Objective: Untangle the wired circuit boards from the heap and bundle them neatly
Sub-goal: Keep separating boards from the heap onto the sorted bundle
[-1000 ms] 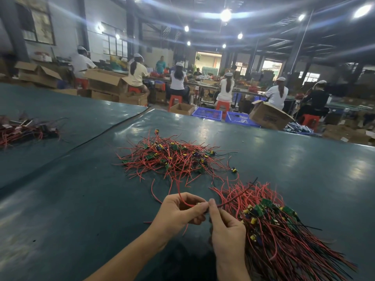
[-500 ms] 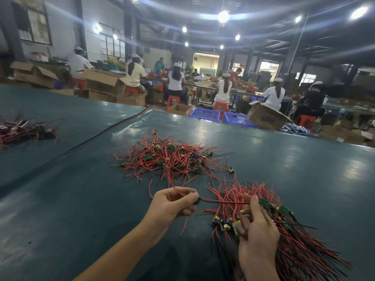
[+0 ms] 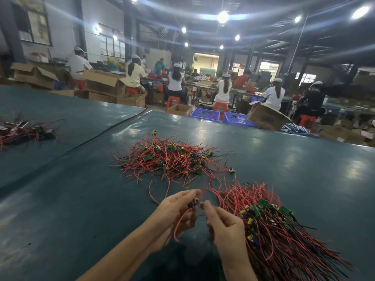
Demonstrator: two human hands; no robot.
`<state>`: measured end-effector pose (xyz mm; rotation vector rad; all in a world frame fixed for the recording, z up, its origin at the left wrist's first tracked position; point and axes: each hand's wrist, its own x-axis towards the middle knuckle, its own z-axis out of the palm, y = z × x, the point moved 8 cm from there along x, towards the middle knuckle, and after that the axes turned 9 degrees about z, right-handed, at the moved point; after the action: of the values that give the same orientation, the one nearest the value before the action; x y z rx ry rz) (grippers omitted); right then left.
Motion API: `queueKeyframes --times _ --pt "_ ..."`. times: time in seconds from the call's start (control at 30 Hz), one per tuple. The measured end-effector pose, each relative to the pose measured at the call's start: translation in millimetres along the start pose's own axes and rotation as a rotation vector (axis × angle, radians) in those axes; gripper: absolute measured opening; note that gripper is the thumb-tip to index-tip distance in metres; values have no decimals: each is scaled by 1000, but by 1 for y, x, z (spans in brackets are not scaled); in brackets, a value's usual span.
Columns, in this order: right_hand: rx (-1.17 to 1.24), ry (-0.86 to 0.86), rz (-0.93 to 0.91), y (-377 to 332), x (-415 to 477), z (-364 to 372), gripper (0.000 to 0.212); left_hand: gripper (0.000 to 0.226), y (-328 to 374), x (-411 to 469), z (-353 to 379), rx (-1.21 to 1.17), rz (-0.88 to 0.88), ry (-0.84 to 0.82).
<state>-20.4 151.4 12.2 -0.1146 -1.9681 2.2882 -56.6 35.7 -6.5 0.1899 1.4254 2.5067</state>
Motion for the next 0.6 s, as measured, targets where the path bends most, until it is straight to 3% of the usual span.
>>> queueKeyframes --times 0.13,0.27,0.5,0.6 --pt "-19 -45 -11 3 -1 10 19 34 -3 -6 6 85 6 -75" --pt "0 53 25 5 1 1 16 45 -2 -7 6 116 -6 -99" --pt "12 114 20 5 3 -6 17 33 -9 -17 19 250 -100 -272" --pt "18 144 33 9 5 -12 20 37 -9 -18 19 361 -98 -262"
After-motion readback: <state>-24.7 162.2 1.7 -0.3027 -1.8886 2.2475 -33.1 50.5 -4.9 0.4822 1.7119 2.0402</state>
